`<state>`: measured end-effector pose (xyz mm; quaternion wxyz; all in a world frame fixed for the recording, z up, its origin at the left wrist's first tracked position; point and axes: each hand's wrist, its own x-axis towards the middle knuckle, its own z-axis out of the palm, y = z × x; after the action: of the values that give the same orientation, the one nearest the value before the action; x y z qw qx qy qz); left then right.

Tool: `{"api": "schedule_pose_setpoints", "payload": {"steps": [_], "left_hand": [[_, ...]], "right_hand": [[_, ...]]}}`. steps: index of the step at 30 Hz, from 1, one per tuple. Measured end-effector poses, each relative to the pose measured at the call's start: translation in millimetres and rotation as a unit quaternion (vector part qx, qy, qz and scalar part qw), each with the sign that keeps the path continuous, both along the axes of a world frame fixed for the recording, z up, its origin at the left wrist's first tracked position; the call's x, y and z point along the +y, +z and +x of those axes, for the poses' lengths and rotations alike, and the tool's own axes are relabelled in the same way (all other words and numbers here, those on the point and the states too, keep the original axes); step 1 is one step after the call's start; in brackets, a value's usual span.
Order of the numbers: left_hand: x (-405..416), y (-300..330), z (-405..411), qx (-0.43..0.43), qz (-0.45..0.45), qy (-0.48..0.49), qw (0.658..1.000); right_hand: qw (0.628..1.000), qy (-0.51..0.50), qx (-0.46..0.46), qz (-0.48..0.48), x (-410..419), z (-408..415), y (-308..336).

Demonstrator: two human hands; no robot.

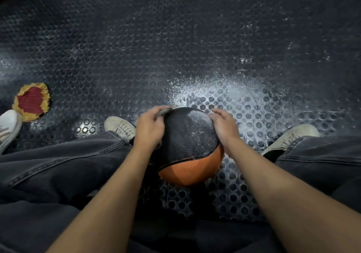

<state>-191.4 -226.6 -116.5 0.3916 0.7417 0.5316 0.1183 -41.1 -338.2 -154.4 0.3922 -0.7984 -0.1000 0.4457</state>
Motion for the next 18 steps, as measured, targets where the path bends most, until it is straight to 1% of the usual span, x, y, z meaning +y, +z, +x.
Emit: {"api": "schedule_pose_setpoints", "payload": {"steps": [1,3,4,5,7,10,12,13,15,17,18], "left_hand": [[7.7,-7.8,-5.3,-0.015,-0.065,0.052,0.996],[11.0,-14.9,-16.3,-0.065,-0.186,0.142,0.970],[7.6,-15.8,-20.4,-0.083,-0.220,0.172,0.957],[3.6,-17.9,-22.6,-0.102,-0.235,0.192,0.948],[-4.9,-18.7,-22.9,-0.137,-0.243,0.221,0.935],[-14.8,-18.3,-15.6,-0.197,-0.281,0.257,0.904],[-24.4,-19.3,-8.7,-0.221,-0.310,0.267,0.885],[-31.2,-20.2,-4.0,-0.229,-0.321,0.270,0.879],[-44.5,-21.3,4.9,-0.235,-0.338,0.278,0.868],[-52.4,-21.5,14.1,-0.251,-0.350,0.277,0.859],[-54.7,-20.1,18.1,-0.250,-0.337,0.266,0.868]], "right_hand": [[0.998,-0.023,0.050,-0.017,-8.8,0.7,-4.6],[0.982,-0.076,0.168,-0.047,-21.7,-3.8,-14.7],[0.973,-0.091,0.206,-0.050,-22.9,-6.4,-17.5],[0.970,-0.095,0.220,-0.052,-23.2,-7.1,-19.5],[0.970,-0.087,0.220,-0.050,-22.7,-5.2,-19.3],[0.971,-0.072,0.217,-0.073,-22.0,6.1,-10.2],[0.975,-0.047,0.199,-0.087,-23.4,18.9,12.0],[0.980,-0.036,0.174,-0.094,-25.4,27.1,19.5],[0.988,-0.002,0.103,-0.112,-28.9,42.8,33.1],[0.992,0.018,0.007,-0.121,-30.1,45.8,43.7],[0.992,0.015,-0.042,-0.120,-31.5,42.1,47.2]]}}
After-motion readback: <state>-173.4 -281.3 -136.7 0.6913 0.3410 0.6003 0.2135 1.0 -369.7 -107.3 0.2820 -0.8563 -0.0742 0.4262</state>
